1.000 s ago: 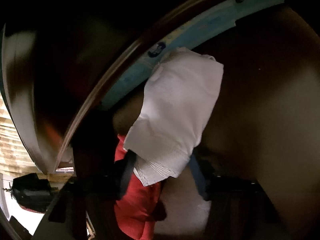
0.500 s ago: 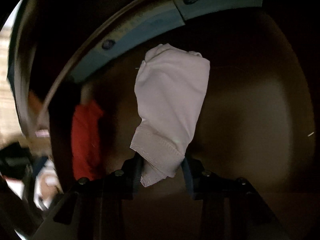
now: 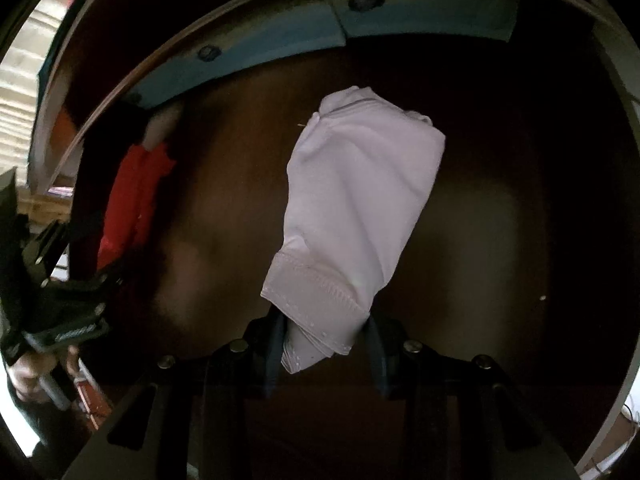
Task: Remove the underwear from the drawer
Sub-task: 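Grasp the red garment with the left tool while the right tool grasps the pale pink underwear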
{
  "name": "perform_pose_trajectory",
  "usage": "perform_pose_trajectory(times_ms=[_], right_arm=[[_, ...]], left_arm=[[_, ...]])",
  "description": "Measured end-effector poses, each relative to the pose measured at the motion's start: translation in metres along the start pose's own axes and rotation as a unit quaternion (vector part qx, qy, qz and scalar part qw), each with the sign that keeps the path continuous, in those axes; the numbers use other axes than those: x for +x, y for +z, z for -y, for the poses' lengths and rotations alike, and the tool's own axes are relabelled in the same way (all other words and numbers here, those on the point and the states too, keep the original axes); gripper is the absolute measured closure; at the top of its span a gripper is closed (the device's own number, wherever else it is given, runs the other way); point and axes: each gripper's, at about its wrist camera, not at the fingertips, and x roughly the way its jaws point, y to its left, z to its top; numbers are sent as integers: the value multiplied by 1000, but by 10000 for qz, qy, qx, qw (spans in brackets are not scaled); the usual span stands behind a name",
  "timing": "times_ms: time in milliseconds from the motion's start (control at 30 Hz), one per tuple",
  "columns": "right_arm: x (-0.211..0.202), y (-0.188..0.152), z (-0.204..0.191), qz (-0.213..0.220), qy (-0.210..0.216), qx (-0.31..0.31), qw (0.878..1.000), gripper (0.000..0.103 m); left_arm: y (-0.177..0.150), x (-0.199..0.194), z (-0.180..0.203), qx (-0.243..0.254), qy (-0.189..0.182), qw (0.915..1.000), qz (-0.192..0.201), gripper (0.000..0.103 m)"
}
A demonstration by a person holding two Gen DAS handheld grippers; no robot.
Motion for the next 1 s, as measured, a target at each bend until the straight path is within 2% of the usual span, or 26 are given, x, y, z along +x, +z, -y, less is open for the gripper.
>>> perform_pose_trajectory(times_ms=[67, 267, 367, 433, 500, 533, 600, 767, 800, 900, 1000], right_arm=[[2, -6, -1, -51, 61, -43, 10000, 64], [5, -16, -10, -173, 0, -240, 9996, 63], [-2, -17, -6, -118, 159, -148, 9997, 60], [-7, -19, -1, -60, 245, -66, 9997, 56], [-8, -13, -8, 61, 173, -90, 9998, 51], [-11, -12, -10, 133, 135, -120, 9997, 50], [-17, -8, -9, 235, 155, -106, 9995, 45], [-14, 1, -9, 296, 87, -56, 9995, 42], [-13, 0, -10, 263, 84, -58, 9996, 42], [-6, 1, -7, 172, -66, -5, 9998, 42], [4, 4, -7, 152, -132, -23, 9998, 42]], left_arm=[[1, 1, 3, 20, -18, 10000, -79, 13], [3, 4, 4, 92, 32, 9999, -119, 13], [12, 4, 7, 123, 11, 9998, -152, 20], [14, -2, 0, 21, -137, 9999, -87, 30], [13, -8, -12, -143, -406, 9991, 24, 36], [14, -12, -19, -278, -649, 9975, 70, 36], [15, -14, -27, -415, -808, 9958, 87, 36], [22, -10, -19, -175, -437, 9989, -10, 36], [24, -9, -15, -96, -397, 9992, -43, 33], [25, -1, -5, 129, -5, 9998, -168, 31], [30, 6, 6, 318, 179, 9988, -338, 21]])
